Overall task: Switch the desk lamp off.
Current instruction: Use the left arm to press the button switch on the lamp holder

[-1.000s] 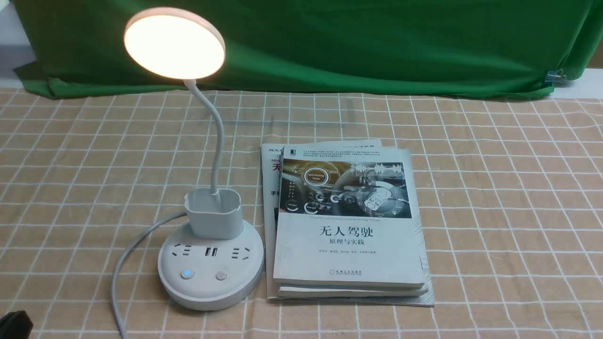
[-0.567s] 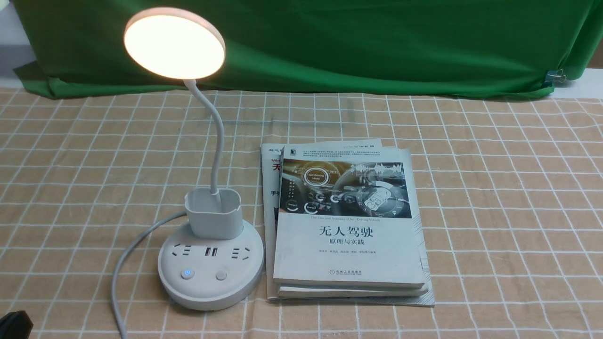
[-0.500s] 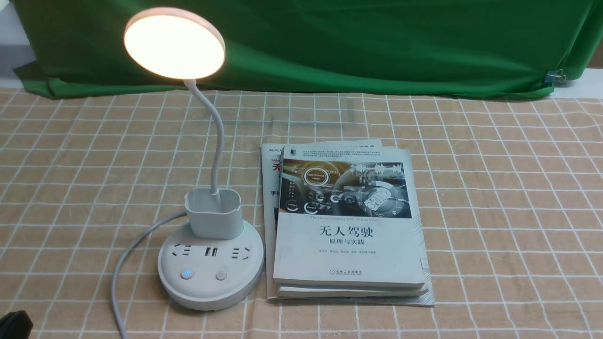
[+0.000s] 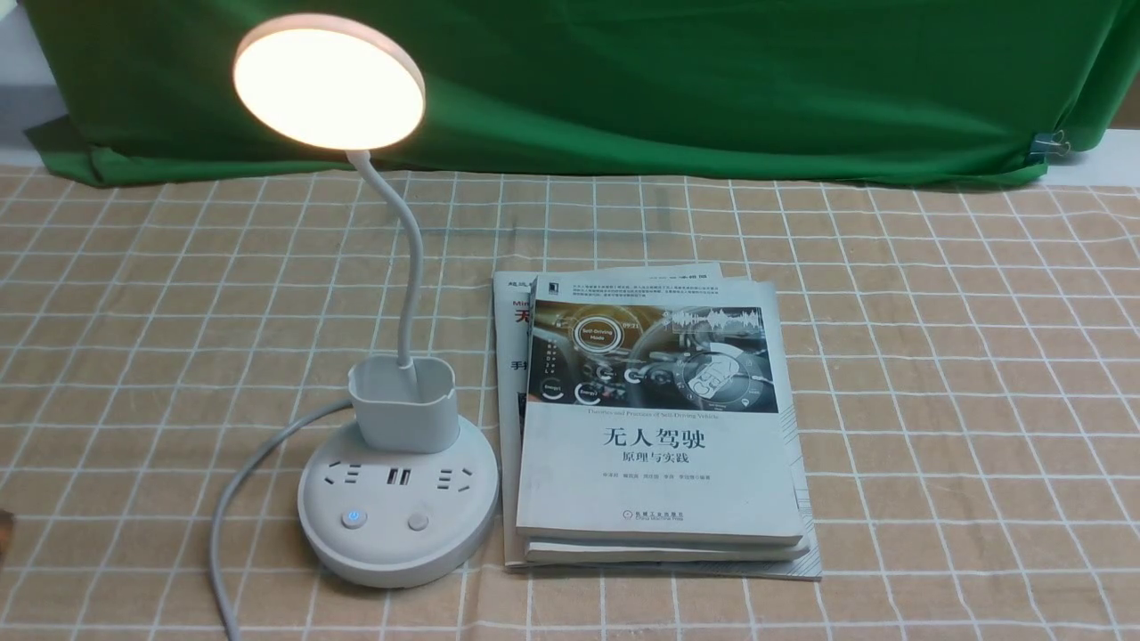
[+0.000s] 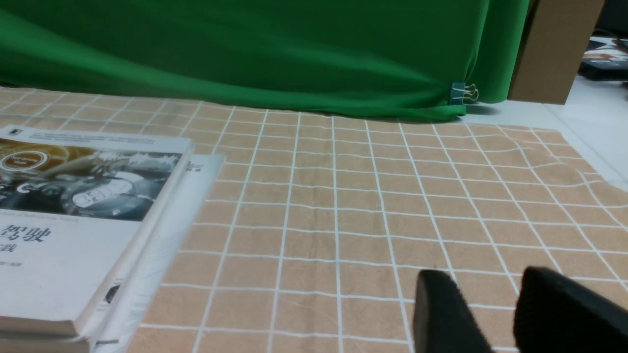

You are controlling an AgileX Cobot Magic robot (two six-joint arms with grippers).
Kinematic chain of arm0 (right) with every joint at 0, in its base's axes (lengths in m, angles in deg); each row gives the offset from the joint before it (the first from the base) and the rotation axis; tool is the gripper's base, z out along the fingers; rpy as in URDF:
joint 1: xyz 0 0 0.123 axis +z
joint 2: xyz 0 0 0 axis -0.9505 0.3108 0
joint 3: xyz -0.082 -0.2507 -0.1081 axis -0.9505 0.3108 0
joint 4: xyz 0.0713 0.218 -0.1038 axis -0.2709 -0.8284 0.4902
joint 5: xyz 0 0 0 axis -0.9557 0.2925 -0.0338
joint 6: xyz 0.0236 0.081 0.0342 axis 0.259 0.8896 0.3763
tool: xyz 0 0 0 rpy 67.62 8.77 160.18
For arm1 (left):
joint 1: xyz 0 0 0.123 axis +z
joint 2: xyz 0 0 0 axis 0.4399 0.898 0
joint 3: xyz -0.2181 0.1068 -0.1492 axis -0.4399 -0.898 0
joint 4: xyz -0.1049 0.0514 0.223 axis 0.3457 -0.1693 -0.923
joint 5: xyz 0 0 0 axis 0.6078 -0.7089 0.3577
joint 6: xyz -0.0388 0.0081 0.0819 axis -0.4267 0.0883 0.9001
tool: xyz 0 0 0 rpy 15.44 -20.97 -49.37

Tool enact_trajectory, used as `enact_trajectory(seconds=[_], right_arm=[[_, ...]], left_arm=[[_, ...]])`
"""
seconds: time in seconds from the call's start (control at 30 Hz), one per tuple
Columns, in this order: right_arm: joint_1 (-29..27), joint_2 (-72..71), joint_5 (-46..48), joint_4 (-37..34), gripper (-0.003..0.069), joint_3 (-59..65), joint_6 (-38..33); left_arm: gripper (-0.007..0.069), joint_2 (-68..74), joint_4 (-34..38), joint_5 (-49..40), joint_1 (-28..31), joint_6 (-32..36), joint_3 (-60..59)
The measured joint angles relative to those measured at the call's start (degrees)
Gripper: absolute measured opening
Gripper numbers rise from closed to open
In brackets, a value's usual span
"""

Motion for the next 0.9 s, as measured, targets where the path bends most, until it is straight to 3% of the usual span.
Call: enact_trajectory(seconds=[0.2, 0.37, 0.5, 0.67, 0.77, 0.9], right_arm=[[0.0, 0.0, 0.0, 0.0, 0.0242, 0.0, 0.0], [0.0, 0.0, 0.0, 0.0, 0.0242, 0.0, 0.0], [0.0, 0.0, 0.0, 0.0, 0.0242, 0.0, 0.0], [0.0, 0.0, 0.0, 0.0, 0.0242, 0.0, 0.0], [0.0, 0.0, 0.0, 0.0, 0.0242, 0.0, 0.0], [0.0, 0.0, 0.0, 0.0, 0.0242, 0.0, 0.0]], left_arm=[[-0.0004, 0.0, -0.6, -0.5, 0.0, -0.4, 0.5], [-0.0004, 5.6, -5.3, -11.0, 0.0, 0.5, 9.7], [-0.0004, 21.9, -13.1, -30.2, 0.0, 2.9, 23.3], [-0.0004, 40.9, -16.6, -48.8, 0.0, 10.5, 33.7], [-0.0004, 51.2, -17.4, -52.9, -0.5, 13.7, 37.4], [-0.0004, 60.7, -18.5, -52.4, -5.9, 14.9, 40.1]])
